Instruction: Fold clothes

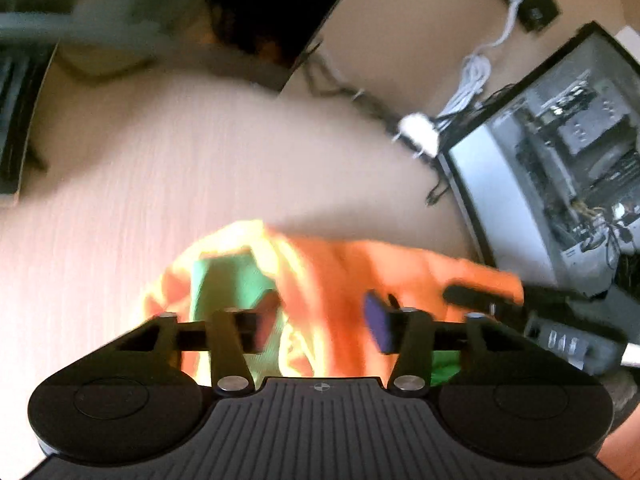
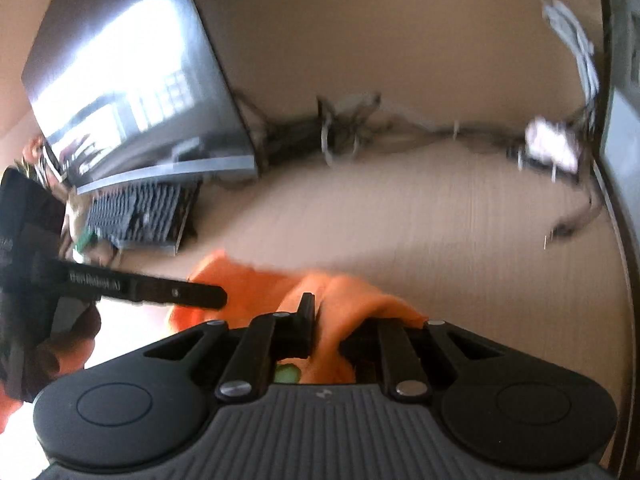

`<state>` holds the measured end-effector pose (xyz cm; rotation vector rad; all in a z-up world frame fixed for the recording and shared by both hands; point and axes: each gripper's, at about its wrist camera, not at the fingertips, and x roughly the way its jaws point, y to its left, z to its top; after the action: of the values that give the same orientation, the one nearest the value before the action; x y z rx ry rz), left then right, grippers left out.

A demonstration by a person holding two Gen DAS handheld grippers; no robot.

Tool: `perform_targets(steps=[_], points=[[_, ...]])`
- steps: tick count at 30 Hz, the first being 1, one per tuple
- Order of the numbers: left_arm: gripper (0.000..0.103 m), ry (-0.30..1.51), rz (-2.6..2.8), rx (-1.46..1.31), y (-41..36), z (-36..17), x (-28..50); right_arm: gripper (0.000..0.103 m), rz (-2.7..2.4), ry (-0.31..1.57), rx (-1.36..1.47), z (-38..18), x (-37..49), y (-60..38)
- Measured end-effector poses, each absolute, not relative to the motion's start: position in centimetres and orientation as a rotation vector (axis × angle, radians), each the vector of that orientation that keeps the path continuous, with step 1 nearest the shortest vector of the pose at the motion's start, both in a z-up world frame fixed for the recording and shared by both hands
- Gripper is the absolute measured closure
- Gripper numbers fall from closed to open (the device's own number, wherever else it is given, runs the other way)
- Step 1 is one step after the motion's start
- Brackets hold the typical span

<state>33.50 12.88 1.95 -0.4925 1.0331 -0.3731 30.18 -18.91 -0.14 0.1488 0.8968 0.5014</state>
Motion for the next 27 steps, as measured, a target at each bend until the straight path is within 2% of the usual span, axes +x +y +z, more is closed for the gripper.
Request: perform_targets(steps=[2, 4, 8, 9, 10, 12, 15, 22, 27], points=[[0.042, 1.045, -0.372, -0.545, 13.3, 1.1, 33.6, 0.092, 0.492, 0.958, 0.139, -1.8, 28.7, -18.9], [0.033, 1.050, -0.381, -0.591, 13.4, 0.6, 34.0, 0.091, 0.478, 1.013, 0.137, -3.5, 27.3, -19.1], [0.035, 1.071, -0.389, -0.616, 12.7, -0.6, 35.0, 0.091, 0.445, 1.062, 0.185, -5.4, 26.1, -20.0], [0.041, 1.078, -0.385, -0.608, 12.4, -0.9, 35.2, 0.091, 0.440, 1.060, 0.197, -5.5, 26.2, -20.1], [0.057, 1.079, -0.375, -0.592, 12.2, -1.0, 35.6, 0.091, 0.436, 1.054, 0.196, -5.4, 26.5, -20.2], [0.073, 1.081, -0.354, -0.561, 11.7, -1.2, 36.4, 0.091, 0.417, 1.007, 0.163, -5.0, 27.3, -20.2], [0.090, 1.013, -0.339, -0.515, 11.4, 0.2, 37.8, 0.092, 0.384, 0.914, 0.114, -4.0, 29.3, -20.0], [0.091, 0.728, -0.366, -0.411, 11.9, 8.4, 39.0, 0.092, 0.382, 0.657, 0.028, 2.8, 33.6, -18.9], [0.091, 0.656, -0.383, -0.438, 12.8, 11.2, 38.8, 0.092, 0.383, 0.559, -0.008, 6.3, 34.7, -18.5]])
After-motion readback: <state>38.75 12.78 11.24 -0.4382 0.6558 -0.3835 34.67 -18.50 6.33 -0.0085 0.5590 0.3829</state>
